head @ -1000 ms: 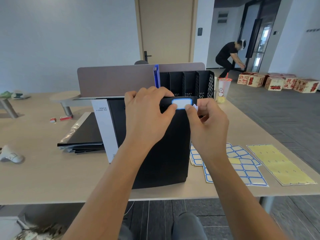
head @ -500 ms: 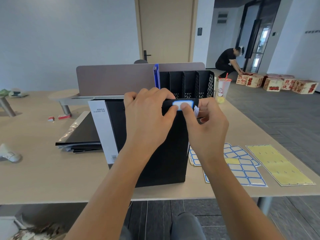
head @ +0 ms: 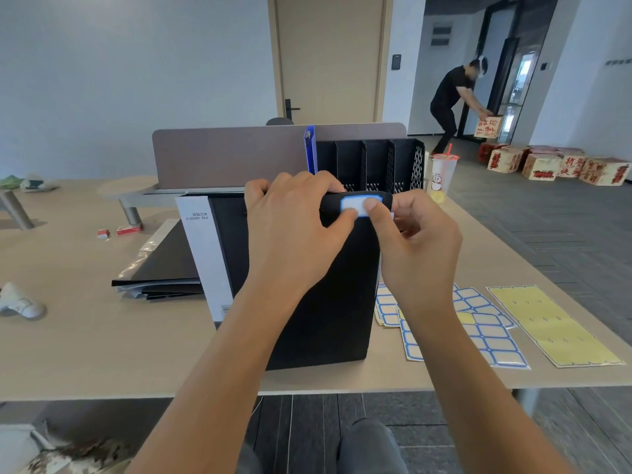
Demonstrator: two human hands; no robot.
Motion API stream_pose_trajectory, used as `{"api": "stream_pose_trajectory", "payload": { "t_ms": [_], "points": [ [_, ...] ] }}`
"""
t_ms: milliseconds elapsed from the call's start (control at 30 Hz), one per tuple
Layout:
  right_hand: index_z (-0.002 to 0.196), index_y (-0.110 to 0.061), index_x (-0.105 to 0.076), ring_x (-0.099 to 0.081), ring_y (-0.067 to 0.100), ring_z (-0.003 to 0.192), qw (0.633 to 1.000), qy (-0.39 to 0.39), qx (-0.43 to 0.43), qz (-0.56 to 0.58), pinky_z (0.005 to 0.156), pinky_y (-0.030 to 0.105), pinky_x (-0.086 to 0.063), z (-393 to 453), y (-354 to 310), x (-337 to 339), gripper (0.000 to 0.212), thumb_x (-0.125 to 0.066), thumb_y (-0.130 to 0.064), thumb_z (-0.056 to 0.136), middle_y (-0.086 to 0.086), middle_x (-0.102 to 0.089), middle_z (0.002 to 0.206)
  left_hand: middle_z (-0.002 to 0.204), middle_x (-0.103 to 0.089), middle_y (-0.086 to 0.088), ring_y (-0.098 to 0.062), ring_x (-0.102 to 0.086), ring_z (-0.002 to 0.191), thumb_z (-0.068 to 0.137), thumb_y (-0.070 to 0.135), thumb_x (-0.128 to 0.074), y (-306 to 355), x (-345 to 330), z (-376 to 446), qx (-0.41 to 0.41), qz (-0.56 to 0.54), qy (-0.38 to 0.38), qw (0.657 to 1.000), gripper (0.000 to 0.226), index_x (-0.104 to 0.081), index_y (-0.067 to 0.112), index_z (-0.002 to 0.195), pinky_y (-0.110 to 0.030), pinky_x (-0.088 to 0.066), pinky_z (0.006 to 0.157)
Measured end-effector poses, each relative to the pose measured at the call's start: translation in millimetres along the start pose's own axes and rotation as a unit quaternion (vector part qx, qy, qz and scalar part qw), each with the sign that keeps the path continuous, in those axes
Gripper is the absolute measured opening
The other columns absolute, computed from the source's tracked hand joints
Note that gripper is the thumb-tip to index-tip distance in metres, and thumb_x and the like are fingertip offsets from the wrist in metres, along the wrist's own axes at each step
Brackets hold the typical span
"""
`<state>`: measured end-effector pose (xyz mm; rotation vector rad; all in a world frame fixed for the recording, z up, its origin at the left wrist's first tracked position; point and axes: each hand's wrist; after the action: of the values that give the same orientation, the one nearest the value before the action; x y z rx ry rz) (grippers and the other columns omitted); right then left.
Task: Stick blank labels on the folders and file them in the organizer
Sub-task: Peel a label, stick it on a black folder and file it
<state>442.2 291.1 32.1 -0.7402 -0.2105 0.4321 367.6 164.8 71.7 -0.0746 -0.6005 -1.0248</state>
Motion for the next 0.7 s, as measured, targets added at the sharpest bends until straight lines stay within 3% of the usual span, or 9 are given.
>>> {"api": "stream_pose_trajectory", "payload": {
  "t_ms": [100,200,367,567,700],
  "points": [
    [0.084,-0.019,-0.065,-0.051,0.007,0.063,1.000,-0.025,-0.005,0.016,0.061,0.020,-0.041,-0.1,1.9,3.0,0.018,-0.073,-0.027,0.099,-0.008,-0.059,0.069,0.086,-0.066,0.015,-0.009,-0.055,0.085,0.089,0.050,-0.066,0.5,-2.9,0.5,0.005,0.008,0.006,1.000,0.018,-0.066,0.035,0.099,-0.031,-0.023,0.085],
    [0.085,-0.025,-0.060,-0.051,0.006,0.064,0.999,-0.044,-0.011,0.009,0.061,0.013,-0.038,-2.5,4.2,6.0,0.019,-0.074,-0.023,0.099,-0.013,-0.057,0.069,0.088,-0.067,0.014,-0.010,-0.055,0.085,0.090,0.048,-0.064,2.2,-6.4,1.2,0.006,0.025,0.006,1.000,0.018,-0.066,0.034,0.100,-0.034,-0.026,0.085],
    [0.086,-0.024,-0.057,-0.053,0.004,0.064,0.999,-0.029,-0.015,-0.025,0.060,0.011,-0.035,-3.4,4.6,1.3,0.020,-0.072,-0.025,0.099,-0.016,-0.055,0.068,0.093,-0.069,0.011,-0.013,-0.058,0.087,0.089,0.047,-0.067,3.0,-7.9,-0.4,0.000,0.037,0.003,0.999,0.022,-0.067,0.031,0.105,-0.040,-0.034,0.088],
    [0.086,-0.024,-0.055,-0.052,0.004,0.065,0.999,-0.023,-0.008,-0.023,0.060,0.010,-0.034,-6.9,1.7,0.6,0.021,-0.071,-0.025,0.100,-0.014,-0.056,0.068,0.089,-0.067,0.017,-0.007,-0.055,0.085,0.090,0.049,-0.058,-1.2,-0.4,2.3,-0.002,-0.004,-0.012,1.000,0.020,-0.066,0.034,0.099,-0.032,-0.026,0.087],
    [0.084,-0.022,-0.055,-0.052,0.004,0.064,1.000,-0.022,-0.012,-0.018,0.059,0.010,-0.034,-6.8,0.0,0.9,0.022,-0.072,-0.024,0.098,-0.013,-0.055,0.066,0.085,-0.067,0.015,-0.009,-0.055,0.082,0.095,0.045,-0.056,-2.7,-0.5,3.1,0.001,-0.008,-0.013,1.000,0.015,-0.066,0.035,0.096,-0.036,-0.028,0.086]
  ]
}}
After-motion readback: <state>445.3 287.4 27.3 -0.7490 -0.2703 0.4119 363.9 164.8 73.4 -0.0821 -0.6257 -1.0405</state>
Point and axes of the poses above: each hand's wrist, its own z-axis towards the middle knuckle, its own x-axis out of the back of the hand, y = z × x
